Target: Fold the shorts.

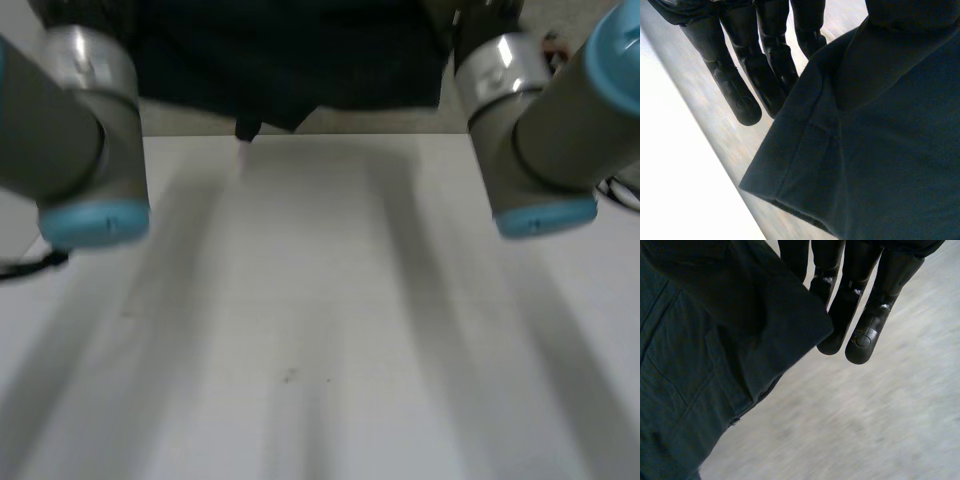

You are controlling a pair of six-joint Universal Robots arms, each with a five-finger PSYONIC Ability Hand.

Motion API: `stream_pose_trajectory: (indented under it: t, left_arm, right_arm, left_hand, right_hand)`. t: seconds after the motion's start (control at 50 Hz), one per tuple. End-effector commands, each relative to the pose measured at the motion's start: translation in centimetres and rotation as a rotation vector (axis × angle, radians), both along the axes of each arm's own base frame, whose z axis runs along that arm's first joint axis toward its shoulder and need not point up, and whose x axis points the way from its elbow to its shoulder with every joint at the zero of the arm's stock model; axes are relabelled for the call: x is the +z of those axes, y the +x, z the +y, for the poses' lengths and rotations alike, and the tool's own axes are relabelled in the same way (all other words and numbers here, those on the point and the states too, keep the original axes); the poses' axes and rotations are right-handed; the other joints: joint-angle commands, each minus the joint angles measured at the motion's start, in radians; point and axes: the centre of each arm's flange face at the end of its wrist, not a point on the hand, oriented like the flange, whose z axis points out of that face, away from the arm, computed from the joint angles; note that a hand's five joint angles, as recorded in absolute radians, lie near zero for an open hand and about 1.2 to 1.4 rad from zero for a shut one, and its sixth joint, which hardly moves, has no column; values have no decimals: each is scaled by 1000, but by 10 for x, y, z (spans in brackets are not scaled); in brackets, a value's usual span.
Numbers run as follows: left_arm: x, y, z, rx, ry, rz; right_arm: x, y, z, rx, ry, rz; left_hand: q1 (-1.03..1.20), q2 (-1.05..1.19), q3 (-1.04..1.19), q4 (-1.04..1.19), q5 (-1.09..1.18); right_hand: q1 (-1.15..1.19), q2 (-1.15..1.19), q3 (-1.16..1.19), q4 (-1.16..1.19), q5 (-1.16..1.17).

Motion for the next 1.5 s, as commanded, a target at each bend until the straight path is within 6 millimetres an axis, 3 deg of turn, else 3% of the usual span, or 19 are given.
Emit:
stream_pose_trajectory:
  t: [0.02,0.04,0.12,0.2,0.26,0.38,0.52,0.62,0.72,0.82,0.88,1.0,1.18,1.28,1.42,1.44,1.46,1.48,1.5]
  left_arm:
    - [-126,5,11,-22,334,-125]
    - [-160,2,15,-32,416,-171]
    - [-211,-1,31,-52,551,-258]
    - [-224,1,49,-67,612,-307]
    - [-221,7,58,-63,637,-334]
    - [-202,26,89,-56,683,-442]
    - [-193,48,125,-53,765,-670]
    - [-188,64,158,-99,834,-918]
    - [-173,63,159,-138,773,-999]
    - [-158,48,125,-109,649,-941]
    - [-156,27,97,-91,546,-891]
    - [-157,-21,50,-88,370,-770]
    - [-187,-100,1,-156,254,-643]
    - [-197,-121,-22,-150,198,-607]
    - [-217,-134,-39,-141,165,-585]
    - [-217,-134,-40,-140,164,-582]
    - [-218,-135,-41,-139,164,-578]
    - [-218,-135,-40,-143,167,-564]
    - [-219,-135,-40,-146,172,-559]
  right_arm:
    - [-123,1,3,26,358,247]
    - [-152,0,7,27,447,309]
    - [-198,-8,22,33,622,424]
    - [-214,-18,40,44,717,475]
    - [-214,-24,52,56,738,499]
    - [-182,-43,90,103,761,510]
    - [-176,-60,128,156,891,588]
    - [-172,-85,174,208,1081,818]
    - [-160,-97,199,289,1187,957]
    - [-146,-80,182,336,1095,818]
    - [-138,-77,151,260,1089,643]
    - [-152,-70,103,99,1000,513]
    - [-167,-77,55,-221,809,563]
    - [-186,-72,34,-238,760,574]
    - [-194,-59,7,-234,635,464]
    - [-197,-58,6,-231,629,457]
    - [-201,-56,4,-226,620,448]
    - [-202,-57,2,-237,615,443]
    - [-202,-57,2,-238,612,439]
  left_hand:
    - [265,197,203,200,231]
    - [265,197,203,200,231]
    - [265,197,203,200,231]
    - [265,197,203,200,231]
    - [265,197,203,200,231]
    - [265,197,203,200,231]
    - [265,197,203,200,231]
    - [265,197,203,200,231]
    - [265,197,203,200,231]
    - [265,197,203,200,231]
    - [265,197,203,200,231]
    - [265,197,203,200,231]
    - [265,197,203,200,231]
    - [265,197,203,200,231]
    - [265,197,203,200,231]
    - [265,197,203,200,231]
    - [210,142,148,145,176]
    - [-258,-327,-320,-323,-293]
    - [-502,-570,-563,-566,-536]
  right_hand:
    - [406,211,207,204,230]
    - [406,211,207,204,230]
    - [406,211,207,204,230]
    - [406,211,207,204,230]
    - [406,211,207,204,230]
    - [406,211,207,204,230]
    - [406,211,207,204,230]
    - [406,211,207,204,230]
    - [406,211,207,204,230]
    - [406,211,207,204,230]
    - [406,211,207,204,230]
    - [406,211,207,204,230]
    - [406,211,207,204,230]
    - [406,211,207,204,230]
    - [406,211,207,204,230]
    - [259,64,60,56,83]
    - [-237,-432,-436,-439,-413]
    - [-442,-637,-642,-645,-618]
    - [-639,-834,-838,-842,-815]
